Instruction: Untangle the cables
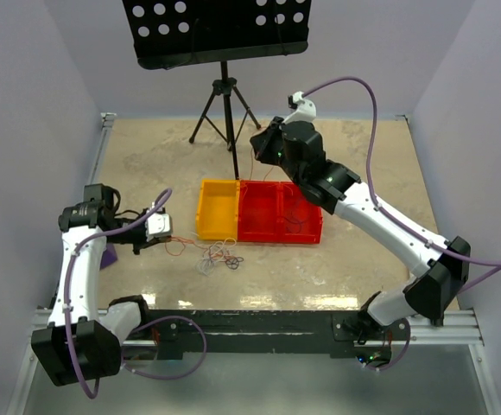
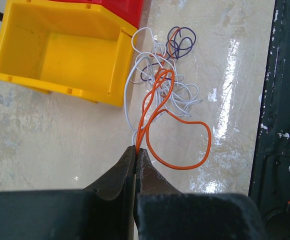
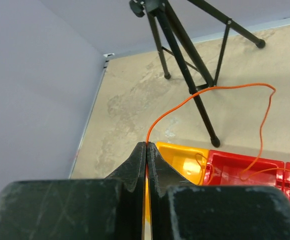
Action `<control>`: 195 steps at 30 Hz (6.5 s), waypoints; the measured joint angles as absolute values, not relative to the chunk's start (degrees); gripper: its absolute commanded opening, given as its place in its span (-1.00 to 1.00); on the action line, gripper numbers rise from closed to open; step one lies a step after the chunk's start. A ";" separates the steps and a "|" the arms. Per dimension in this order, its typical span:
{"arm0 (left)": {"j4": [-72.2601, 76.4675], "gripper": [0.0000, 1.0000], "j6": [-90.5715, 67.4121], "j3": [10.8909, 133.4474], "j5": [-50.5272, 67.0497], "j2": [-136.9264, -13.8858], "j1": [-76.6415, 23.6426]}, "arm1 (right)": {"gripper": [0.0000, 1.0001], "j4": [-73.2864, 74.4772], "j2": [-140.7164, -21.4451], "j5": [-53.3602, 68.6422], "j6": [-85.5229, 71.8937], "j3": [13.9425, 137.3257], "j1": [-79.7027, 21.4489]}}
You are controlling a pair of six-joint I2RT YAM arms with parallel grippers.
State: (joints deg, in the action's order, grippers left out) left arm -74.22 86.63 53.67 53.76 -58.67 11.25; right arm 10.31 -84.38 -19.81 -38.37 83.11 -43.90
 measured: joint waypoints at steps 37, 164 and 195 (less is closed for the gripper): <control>-71.18 -1.00 86.54 50.70 51.35 -58.83 11.25 | -1.00 6.81 -82.32 -11.11 -40.32 75.77 -40.99; -68.23 -1.00 86.13 49.74 50.33 -61.23 11.25 | 0.23 20.03 -110.78 -14.94 -28.40 86.08 -30.39; -66.78 -1.00 86.11 48.07 49.84 -61.23 11.25 | -0.04 18.37 -101.51 -9.89 -34.92 78.72 -35.57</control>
State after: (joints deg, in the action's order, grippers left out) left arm -66.78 86.11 48.07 49.84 -61.23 11.25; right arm 18.37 -101.51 -9.89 -34.92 78.72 -35.57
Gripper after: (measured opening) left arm 0.021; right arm 0.522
